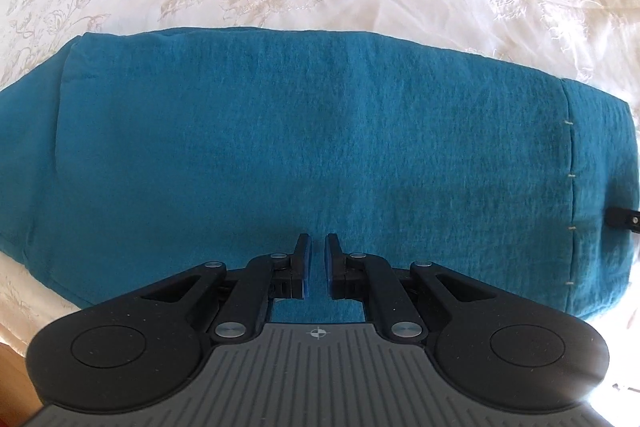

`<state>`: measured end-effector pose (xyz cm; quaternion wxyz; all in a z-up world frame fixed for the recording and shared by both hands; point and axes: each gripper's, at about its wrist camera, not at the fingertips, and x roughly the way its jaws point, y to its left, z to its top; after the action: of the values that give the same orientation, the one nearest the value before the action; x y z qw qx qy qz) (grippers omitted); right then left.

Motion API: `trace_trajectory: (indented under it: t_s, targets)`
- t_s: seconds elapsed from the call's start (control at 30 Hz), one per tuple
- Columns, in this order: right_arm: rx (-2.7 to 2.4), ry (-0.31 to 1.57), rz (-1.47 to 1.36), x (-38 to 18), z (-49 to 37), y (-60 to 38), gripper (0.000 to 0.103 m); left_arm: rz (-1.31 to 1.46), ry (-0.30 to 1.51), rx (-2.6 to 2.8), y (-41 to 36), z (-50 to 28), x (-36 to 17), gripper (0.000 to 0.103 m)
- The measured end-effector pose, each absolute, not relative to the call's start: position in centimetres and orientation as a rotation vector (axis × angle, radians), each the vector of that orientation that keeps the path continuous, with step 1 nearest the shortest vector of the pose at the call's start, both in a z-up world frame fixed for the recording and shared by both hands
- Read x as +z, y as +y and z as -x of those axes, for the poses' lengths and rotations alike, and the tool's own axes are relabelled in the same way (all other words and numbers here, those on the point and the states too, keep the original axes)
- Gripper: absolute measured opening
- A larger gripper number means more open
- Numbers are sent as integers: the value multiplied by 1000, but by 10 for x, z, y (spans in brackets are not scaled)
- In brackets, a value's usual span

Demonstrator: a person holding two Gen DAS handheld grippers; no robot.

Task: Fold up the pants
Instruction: 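Grasp the hem end with the right gripper and lift it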

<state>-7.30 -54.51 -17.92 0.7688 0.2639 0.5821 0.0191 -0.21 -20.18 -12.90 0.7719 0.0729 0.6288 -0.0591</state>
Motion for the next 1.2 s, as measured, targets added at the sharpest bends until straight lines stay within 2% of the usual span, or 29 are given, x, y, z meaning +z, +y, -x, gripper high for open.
trace_trajectory:
  t_s: [0.13, 0.33, 0.43, 0.67, 0.8, 0.87, 0.9, 1.2]
  targets:
    - [76, 1228, -600, -157, 77, -549, 18, -172, 1330, -115, -218, -19, -135, 8]
    - [113, 1147, -600, -114, 88, -553, 18, -144, 1280, -48, -226, -62, -147, 8]
    - [114, 1127, -600, -101, 89, -551, 14, -152, 1264, -22, -230, -79, -158, 8]
    - [95, 1136, -555, -98, 82, -545, 15, -261, 1258, -12, -248, -91, -175, 5]
    - [60, 1174, -472, -110, 82, -544, 26, -267, 1239, -39, -244, -79, -168, 5]
    - [36, 1194, -468, -119, 81, -548, 60, -245, 1238, -51, -239, -73, -163, 6]
    - [30, 1196, -476, -123, 82, -550, 67, -236, 1239, -52, -237, -71, -162, 6]
    - [65, 1234, -516, -173, 72, -558, 70, -188, 1266, -12, -219, -59, -153, 6]
